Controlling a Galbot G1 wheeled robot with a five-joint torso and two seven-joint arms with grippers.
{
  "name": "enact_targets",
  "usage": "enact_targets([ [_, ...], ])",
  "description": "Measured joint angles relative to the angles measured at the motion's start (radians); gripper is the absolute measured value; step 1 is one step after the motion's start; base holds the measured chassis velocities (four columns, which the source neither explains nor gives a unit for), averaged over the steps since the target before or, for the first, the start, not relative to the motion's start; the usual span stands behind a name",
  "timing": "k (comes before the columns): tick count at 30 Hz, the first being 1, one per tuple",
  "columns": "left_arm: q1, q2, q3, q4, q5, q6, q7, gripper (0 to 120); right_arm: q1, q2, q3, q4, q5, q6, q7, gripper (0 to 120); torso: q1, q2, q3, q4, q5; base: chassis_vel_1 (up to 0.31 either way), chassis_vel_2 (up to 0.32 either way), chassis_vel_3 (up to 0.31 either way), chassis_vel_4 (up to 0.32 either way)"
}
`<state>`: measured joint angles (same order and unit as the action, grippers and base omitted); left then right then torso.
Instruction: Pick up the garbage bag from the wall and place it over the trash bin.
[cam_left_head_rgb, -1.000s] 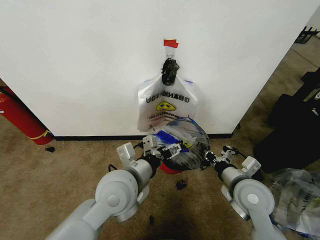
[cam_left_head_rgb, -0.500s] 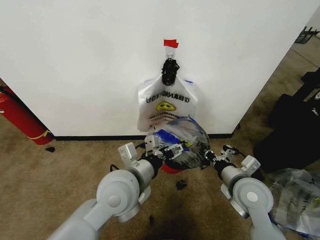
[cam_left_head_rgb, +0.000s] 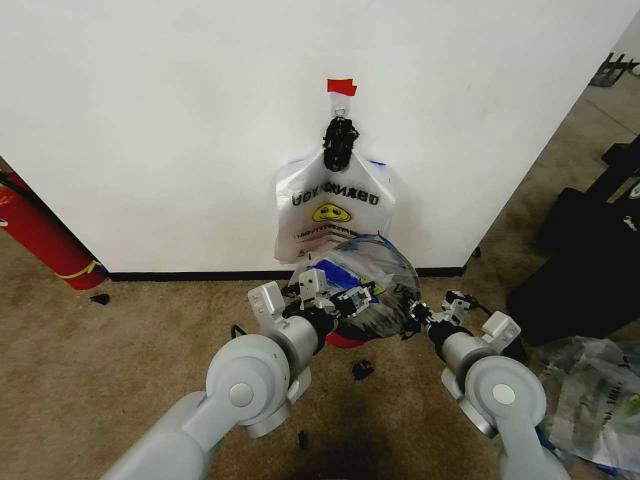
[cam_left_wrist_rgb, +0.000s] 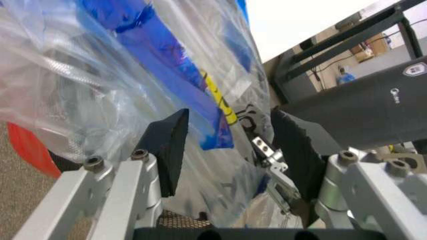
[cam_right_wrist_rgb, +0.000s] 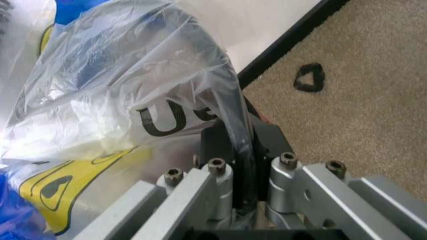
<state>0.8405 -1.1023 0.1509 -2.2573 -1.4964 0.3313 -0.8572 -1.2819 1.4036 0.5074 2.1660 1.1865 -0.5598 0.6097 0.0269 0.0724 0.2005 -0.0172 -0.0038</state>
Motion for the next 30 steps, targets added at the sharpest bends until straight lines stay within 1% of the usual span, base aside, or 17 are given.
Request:
enact_targets([
  [3, -0.003, -0.01, 0.006, 0.023, 0.007, -0.007, 0.004, 43, -0.001, 0.001, 0.0, 0.005, 0.0, 0.0, -0.001, 1, 0.0, 0.0, 0.0, 0.0, 0.0, 0.0, 0.0, 0.0, 0.0],
  [6, -0.004, -0.011, 0.008, 0.035, 0.014, -0.019, 0.01, 30, -0.006, 0.006, -0.001, 0.007, 0.0, 0.0, -0.003, 1, 0.0, 0.0, 0.0, 0.0, 0.0, 0.0, 0.0, 0.0, 0.0],
  [7, -0.004, -0.011, 0.008, 0.035, 0.014, -0.019, 0.01, 30, -0.006, 0.006, -0.001, 0.007, 0.0, 0.0, -0.003, 1, 0.0, 0.0, 0.0, 0.0, 0.0, 0.0, 0.0, 0.0, 0.0],
  [12, 0.001, -0.004, 0.008, 0.034, 0.022, -0.031, 0.015, 10, -0.005, 0.009, -0.001, 0.007, 0.0, 0.001, -0.006, 1, 0.0, 0.0, 0.0, 0.0, 0.0, 0.0, 0.0, 0.0, 0.0],
  [13, 0.002, -0.004, 0.011, 0.036, 0.03, -0.032, 0.018, 3, -0.005, 0.009, -0.001, 0.007, 0.0, 0.001, -0.006, 1, 0.0, 0.0, 0.0, 0.0, 0.0, 0.0, 0.0, 0.0, 0.0],
  [14, 0.002, -0.004, 0.011, 0.036, 0.03, -0.032, 0.018, 3, -0.005, 0.009, -0.001, 0.007, 0.0, 0.001, -0.006, 1, 0.0, 0.0, 0.0, 0.0, 0.0, 0.0, 0.0, 0.0, 0.0],
  [15, 0.003, -0.004, 0.015, 0.039, 0.04, -0.035, 0.023, 0, -0.005, 0.01, -0.001, 0.007, 0.0, 0.001, -0.007, 1, 0.0, 0.0, 0.0, 0.0, 0.0, 0.0, 0.0, 0.0, 0.0],
  [22, 0.015, -0.001, 0.021, 0.033, 0.053, -0.052, 0.04, 0, -0.013, 0.013, 0.003, 0.015, 0.001, 0.001, -0.007, 1, 0.0, 0.0, 0.0, 0.0, -0.0001, 0.0, 0.0, 0.0, 0.0],
  [28, 0.036, 0.03, 0.009, 0.001, 0.046, -0.075, 0.067, 0, -0.013, 0.015, 0.012, 0.01, 0.005, 0.004, -0.007, 1, 0.0, 0.0, 0.0, -0.0001, -0.0001, 0.0, 0.0, 0.0, 0.0],
  [30, 0.064, 0.048, -0.004, -0.025, 0.045, -0.076, 0.074, 0, -0.009, 0.019, 0.017, 0.002, 0.01, 0.007, -0.006, 1, 0.0, 0.0, 0.0, -0.0001, 0.0, 0.0, 0.0, 0.0, 0.0],
])
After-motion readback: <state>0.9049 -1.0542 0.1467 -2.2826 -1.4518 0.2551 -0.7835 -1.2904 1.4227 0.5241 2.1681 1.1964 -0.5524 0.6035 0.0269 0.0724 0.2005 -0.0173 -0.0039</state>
